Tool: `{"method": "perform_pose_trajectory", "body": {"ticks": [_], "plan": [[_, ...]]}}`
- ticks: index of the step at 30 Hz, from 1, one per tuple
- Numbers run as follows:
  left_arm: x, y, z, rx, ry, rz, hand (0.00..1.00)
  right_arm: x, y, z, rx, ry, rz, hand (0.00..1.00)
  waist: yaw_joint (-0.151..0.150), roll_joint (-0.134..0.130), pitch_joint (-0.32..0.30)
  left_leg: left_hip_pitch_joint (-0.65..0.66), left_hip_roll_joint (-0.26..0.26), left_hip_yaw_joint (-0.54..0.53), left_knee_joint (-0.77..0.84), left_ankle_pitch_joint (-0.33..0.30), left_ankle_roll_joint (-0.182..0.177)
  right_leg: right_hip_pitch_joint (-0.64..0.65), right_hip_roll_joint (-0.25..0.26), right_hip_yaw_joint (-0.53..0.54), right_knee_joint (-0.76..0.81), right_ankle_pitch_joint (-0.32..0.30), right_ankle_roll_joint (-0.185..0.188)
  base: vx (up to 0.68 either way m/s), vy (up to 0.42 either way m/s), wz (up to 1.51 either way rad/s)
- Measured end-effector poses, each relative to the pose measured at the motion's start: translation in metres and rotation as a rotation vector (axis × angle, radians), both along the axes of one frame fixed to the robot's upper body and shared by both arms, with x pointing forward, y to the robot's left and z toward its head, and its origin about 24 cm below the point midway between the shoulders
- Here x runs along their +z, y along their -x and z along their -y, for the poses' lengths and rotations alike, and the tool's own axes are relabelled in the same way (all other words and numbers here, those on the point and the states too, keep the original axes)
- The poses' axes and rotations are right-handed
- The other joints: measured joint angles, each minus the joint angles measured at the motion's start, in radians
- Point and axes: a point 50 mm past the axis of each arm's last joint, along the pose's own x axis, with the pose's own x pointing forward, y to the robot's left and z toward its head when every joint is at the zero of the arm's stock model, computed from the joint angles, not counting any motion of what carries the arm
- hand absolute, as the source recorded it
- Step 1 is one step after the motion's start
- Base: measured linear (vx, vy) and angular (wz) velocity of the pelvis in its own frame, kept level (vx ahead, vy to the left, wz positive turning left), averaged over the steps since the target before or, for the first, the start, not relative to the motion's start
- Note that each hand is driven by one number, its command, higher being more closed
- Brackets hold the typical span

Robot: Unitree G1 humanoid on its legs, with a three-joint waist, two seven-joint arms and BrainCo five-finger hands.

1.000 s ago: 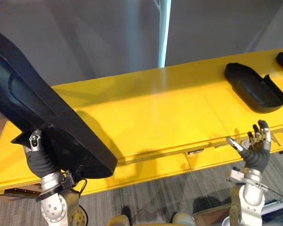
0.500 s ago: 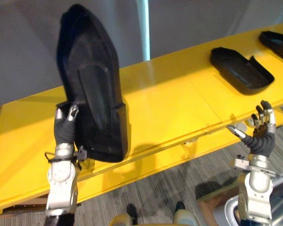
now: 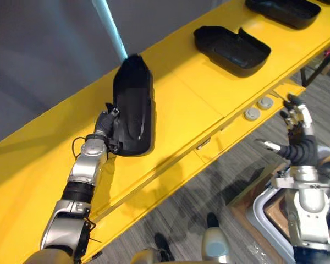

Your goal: Walk over and take plastic housings, then place them on the shelf

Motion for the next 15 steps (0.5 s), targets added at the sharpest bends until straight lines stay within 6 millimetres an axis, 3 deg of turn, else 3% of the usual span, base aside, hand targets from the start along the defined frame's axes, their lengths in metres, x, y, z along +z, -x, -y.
{"method": "perform_pose_trajectory", "body": {"ticks": [3,9,10,15], "plan": [[0.003,-0.006,-0.001,0.015,0.029,-0.040,1.00,-0.001,-0.001,-0.003,0.016,0.000,-0.007,0.00,-0.002,0.001,0.001,0.002,-0.001,0.000,0.000,0.000,0.000,0.000,-0.002,0.001,0.004,-0.001,-0.001,-0.01,0.002,0.00],[-0.004,-0.006,-0.025,0.086,0.003,-0.119,1.00,-0.007,-0.001,-0.003,0.021,-0.003,-0.034,0.00,-0.014,0.003,0.005,0.008,0.000,0.013,0.001,0.000,0.000,-0.007,0.001,0.021,0.011,0.000,0.001,-0.04,-0.003,-0.07],[-0.003,-0.006,-0.026,0.089,0.001,-0.121,0.00,-0.008,-0.001,-0.003,0.019,-0.004,-0.038,0.00,-0.014,0.002,0.008,0.011,0.000,0.017,0.000,0.000,0.000,-0.007,0.001,0.022,0.012,0.000,0.001,-0.03,0.004,-0.18],[0.003,-0.010,-0.029,0.104,0.012,-0.127,0.00,-0.010,0.000,-0.002,0.014,-0.006,-0.048,0.00,-0.015,0.003,0.033,0.018,-0.001,0.026,-0.001,0.000,0.000,-0.004,-0.001,0.027,0.008,0.003,0.006,-0.01,0.002,-0.05]]}}
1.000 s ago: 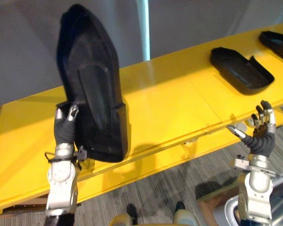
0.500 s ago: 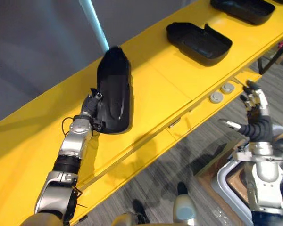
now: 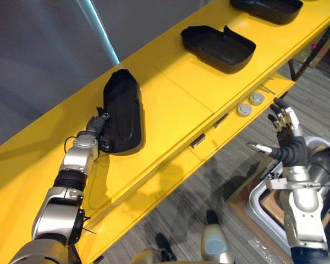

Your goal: Walk over and take plastic housings, then place them on the shelf

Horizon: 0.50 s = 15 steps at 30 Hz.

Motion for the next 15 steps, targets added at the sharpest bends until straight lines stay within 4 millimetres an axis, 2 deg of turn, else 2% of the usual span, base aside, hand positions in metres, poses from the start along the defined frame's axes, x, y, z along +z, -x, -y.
{"method": "perform_pose_trajectory", "body": {"ticks": [11,15], "plan": [[0.0022,-0.0006,-0.0005,-0.057,0.023,-0.003,0.00,-0.0004,0.0001,-0.0002,0.003,-0.013,0.001,0.00,0.001,0.000,0.000,0.007,0.000,-0.004,-0.003,0.000,0.000,0.039,0.000,-0.008,-0.059,0.029,0.007,0.00,0.000,0.00],[0.0016,-0.0008,0.0026,-0.079,-0.029,-0.011,0.00,-0.0042,-0.0005,-0.0050,0.019,-0.022,-0.012,0.00,0.004,0.000,-0.001,0.022,-0.001,-0.004,-0.014,0.000,0.000,0.057,-0.001,-0.010,-0.076,0.035,0.008,0.00,0.001,-0.01]]}}
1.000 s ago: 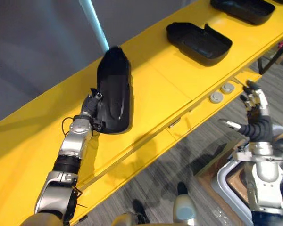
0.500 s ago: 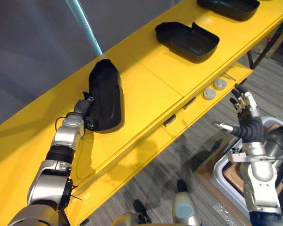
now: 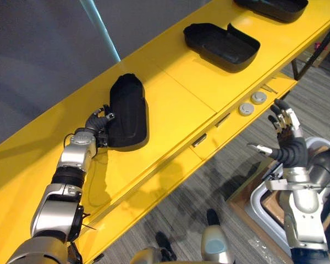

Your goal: Walk over and take plastic housings, then place them on the shelf

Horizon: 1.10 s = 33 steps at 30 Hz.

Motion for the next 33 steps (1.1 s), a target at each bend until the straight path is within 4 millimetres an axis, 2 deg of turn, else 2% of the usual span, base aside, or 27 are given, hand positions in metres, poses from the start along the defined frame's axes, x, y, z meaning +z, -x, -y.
{"method": "perform_pose_trajectory", "body": {"ticks": [5,11,15,19,21,22,24,25,27,29,31,33], "plan": [[0.002,0.000,0.002,-0.038,-0.042,-0.002,0.00,-0.005,0.000,0.000,-0.016,-0.027,-0.011,0.00,0.001,-0.001,-0.004,0.011,0.000,-0.002,-0.008,0.000,0.000,0.025,0.001,-0.008,-0.032,0.013,0.000,0.00,0.000,0.00],[-0.005,0.003,0.011,-0.143,-0.073,-0.044,0.00,-0.016,-0.002,-0.005,-0.020,-0.086,-0.046,0.00,0.003,-0.014,-0.066,0.017,0.001,-0.026,-0.022,0.002,-0.002,0.055,0.001,-0.032,-0.062,0.014,-0.001,0.03,-0.009,0.10],[0.001,0.003,0.018,-0.181,-0.081,-0.001,0.00,-0.019,-0.004,-0.015,0.006,-0.104,-0.043,0.00,0.022,-0.026,-0.084,0.017,0.001,-0.030,-0.021,0.002,-0.002,0.059,0.000,-0.042,-0.064,0.015,-0.001,0.00,-0.008,0.06],[0.031,0.002,0.027,-0.247,-0.147,0.180,0.00,-0.022,-0.005,-0.021,0.010,-0.128,-0.044,0.00,0.043,-0.026,-0.088,0.031,0.001,-0.045,-0.020,0.003,-0.003,0.085,-0.001,-0.052,-0.072,0.015,-0.002,-0.02,-0.004,0.08],[0.062,0.006,0.038,-0.312,-0.182,0.341,0.00,-0.030,-0.007,-0.020,-0.012,-0.141,-0.071,0.00,0.059,-0.024,-0.129,0.025,0.001,-0.051,-0.022,0.004,-0.004,0.088,0.000,-0.062,-0.085,0.019,-0.004,-0.01,-0.014,0.08],[0.070,0.009,0.041,-0.327,-0.195,0.381,0.00,-0.031,-0.008,-0.020,-0.013,-0.143,-0.077,0.00,0.059,-0.023,-0.139,0.025,0.001,-0.054,-0.024,0.004,-0.005,0.091,0.001,-0.070,-0.086,0.019,-0.004,0.01,-0.025,0.14],[0.104,0.024,0.054,-0.374,-0.227,0.580,0.00,-0.033,-0.008,-0.022,-0.020,-0.157,-0.080,0.00,0.063,-0.020,-0.174,0.026,-0.001,-0.066,-0.038,0.011,-0.005,0.094,0.001,-0.081,-0.087,0.019,-0.004,0.01,-0.018,0.15],[0.112,0.028,0.057,-0.381,-0.226,0.632,0.00,-0.033,-0.008,-0.022,-0.022,-0.161,-0.078,0.00,0.065,-0.019,-0.178,0.028,-0.002,-0.069,-0.042,0.014,-0.005,0.096,0.001,-0.085,-0.087,0.019,-0.004,0.00,-0.009,0.17],[0.134,0.051,0.064,-0.373,-0.200,0.832,0.00,-0.034,-0.009,-0.023,-0.038,-0.181,-0.074,0.00,0.065,-0.015,-0.182,0.036,-0.006,-0.089,-0.059,0.029,-0.003,0.109,-0.001,-0.106,-0.091,0.019,-0.004,-0.03,-0.013,0.21],[0.138,0.068,0.059,-0.323,-0.153,0.928,0.00,-0.035,-0.009,-0.025,-0.040,-0.195,-0.074,0.00,0.076,-0.013,-0.184,0.034,-0.005,-0.094,-0.061,0.034,-0.005,0.111,0.000,-0.111,-0.092,0.019,-0.004,-0.05,-0.018,0.13],[0.127,0.087,0.053,-0.255,-0.064,0.995,0.00,-0.038,-0.007,-0.026,-0.043,-0.226,-0.083,0.00,0.078,-0.011,-0.194,0.034,-0.004,-0.110,-0.066,0.041,-0.005,0.123,0.001,-0.132,-0.099,0.019,-0.005,-0.05,-0.026,0.23],[0.104,0.114,0.055,-0.195,0.059,1.035,0.00,-0.044,-0.005,-0.029,-0.054,-0.269,-0.101,0.00,0.097,-0.017,-0.214,0.033,-0.004,-0.125,-0.083,0.053,-0.006,0.128,0.003,-0.152,-0.111,0.021,-0.008,-0.03,-0.029,0.24]]}}
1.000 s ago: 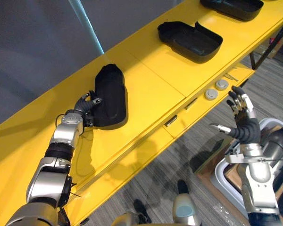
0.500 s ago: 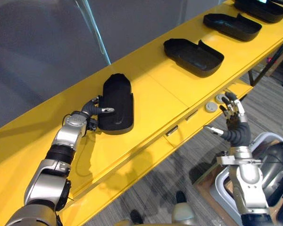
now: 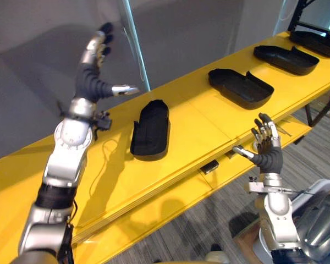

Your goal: Walk over and take plastic housings, then place them on the shelf

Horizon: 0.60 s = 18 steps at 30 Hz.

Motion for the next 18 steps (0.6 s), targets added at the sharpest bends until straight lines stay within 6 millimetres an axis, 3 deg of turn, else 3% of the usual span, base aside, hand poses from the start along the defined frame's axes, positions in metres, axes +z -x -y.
{"method": "perform_pose_trajectory", "body": {"ticks": [4,6,11,18], "plan": [[-0.026,0.042,0.006,0.023,0.229,0.067,0.00,-0.010,0.003,-0.012,-0.016,-0.084,-0.036,0.00,0.042,-0.027,-0.012,0.001,0.000,-0.020,-0.013,0.012,-0.003,0.016,0.002,-0.023,-0.017,0.005,-0.002,-0.02,-0.015,0.16],[-0.028,0.057,0.003,0.088,0.302,0.130,0.00,-0.015,0.005,-0.018,-0.012,-0.099,-0.054,0.00,0.045,-0.038,-0.018,0.001,-0.003,-0.035,-0.015,0.013,-0.002,0.024,0.001,-0.037,-0.021,0.005,-0.002,-0.01,-0.002,0.17],[-0.049,0.080,-0.017,0.278,0.454,0.128,0.00,-0.020,0.015,-0.022,-0.020,-0.125,-0.077,0.00,0.067,-0.053,-0.027,0.003,-0.005,-0.036,-0.030,0.018,-0.001,0.025,0.000,-0.041,-0.027,0.005,-0.001,0.00,0.001,0.02],[-0.071,0.106,-0.038,0.466,0.517,0.089,0.00,-0.019,0.023,-0.022,-0.053,-0.164,-0.045,0.00,0.091,-0.089,-0.023,0.005,-0.010,-0.064,-0.045,0.024,-0.002,0.040,-0.002,-0.068,-0.035,0.005,-0.001,0.01,-0.004,0.10]]}}
